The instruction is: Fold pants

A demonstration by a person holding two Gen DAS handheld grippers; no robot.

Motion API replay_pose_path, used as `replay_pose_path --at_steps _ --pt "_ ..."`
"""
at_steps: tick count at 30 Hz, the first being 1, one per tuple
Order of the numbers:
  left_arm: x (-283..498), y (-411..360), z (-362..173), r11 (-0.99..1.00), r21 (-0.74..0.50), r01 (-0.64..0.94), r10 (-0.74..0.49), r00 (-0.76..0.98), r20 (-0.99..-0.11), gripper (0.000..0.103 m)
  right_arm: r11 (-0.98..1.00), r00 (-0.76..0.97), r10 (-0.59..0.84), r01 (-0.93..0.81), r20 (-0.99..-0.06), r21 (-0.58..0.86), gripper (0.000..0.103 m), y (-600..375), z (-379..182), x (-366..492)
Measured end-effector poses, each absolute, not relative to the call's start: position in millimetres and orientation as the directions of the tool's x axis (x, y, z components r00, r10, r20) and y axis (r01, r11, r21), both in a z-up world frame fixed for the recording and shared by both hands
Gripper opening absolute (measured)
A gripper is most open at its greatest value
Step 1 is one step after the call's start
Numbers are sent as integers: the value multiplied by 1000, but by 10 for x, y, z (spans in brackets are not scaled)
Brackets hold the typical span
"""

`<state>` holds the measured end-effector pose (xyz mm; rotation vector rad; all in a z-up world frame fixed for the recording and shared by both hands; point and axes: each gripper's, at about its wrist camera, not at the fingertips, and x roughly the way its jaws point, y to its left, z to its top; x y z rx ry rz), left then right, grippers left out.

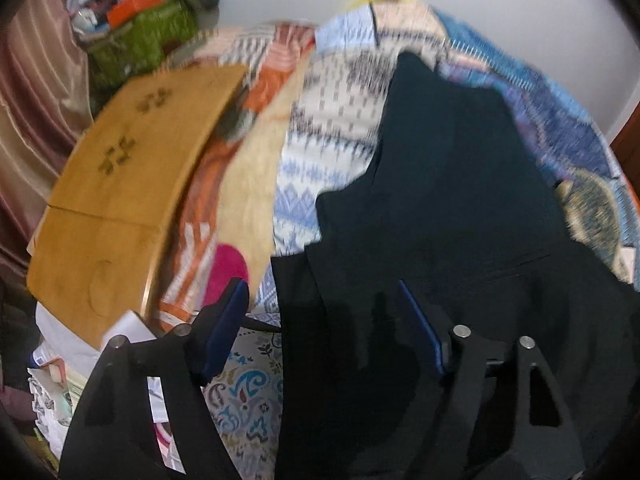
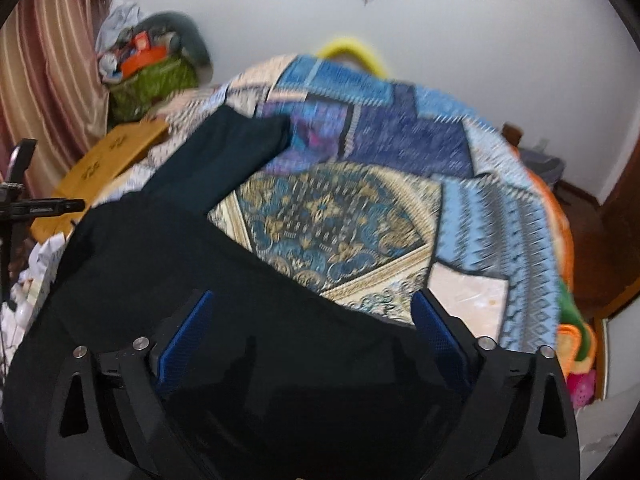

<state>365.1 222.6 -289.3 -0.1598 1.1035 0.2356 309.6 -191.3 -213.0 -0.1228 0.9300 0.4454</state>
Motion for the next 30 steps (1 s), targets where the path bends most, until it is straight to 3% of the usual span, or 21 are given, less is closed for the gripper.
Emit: replay_pose_path --at_steps 6,10,12,15,18,22,24,27,30 --pt "3823 2305 -3194 964 -12 -264 90 371 -924 76 862 397 343 -493 -851 118 94 -1725 -2363 3353" --pt "3895 2311 -3200 969 -37 -243 58 370 -927 75 822 313 308 -562 -898 85 80 -1538 -2532 3471" --pt "3925 2325 -3194 970 -53 -237 40 369 -929 66 816 292 323 -567 -900 109 79 -1518 -2546 3524" --pt "3940 2340 -3157 970 -73 -232 20 375 -927 49 806 213 379 -554 -900 208 62 -1539 -2600 3634" --pt "3941 2346 -3133 968 -85 -234 7 369 -929 33 814 228 377 -545 -898 203 56 -1549 -2614 3603" --pt "3916 2299 -3079 973 -65 -222 23 374 -927 23 814 238 392 -539 -888 215 20 -1524 -2602 3522" --pt "3882 2277 -3043 974 -41 -224 47 375 -926 12 814 251 385 -545 -888 199 9 -1479 -2590 3470" --pt "3795 2306 -2965 972 -46 -229 46 384 -922 2 813 295 346 -568 -891 127 6 -1391 -2544 3409" --pt "3681 2335 -2885 973 -45 -226 49 392 -919 1 814 314 347 -569 -884 117 5 -1415 -2501 3376"
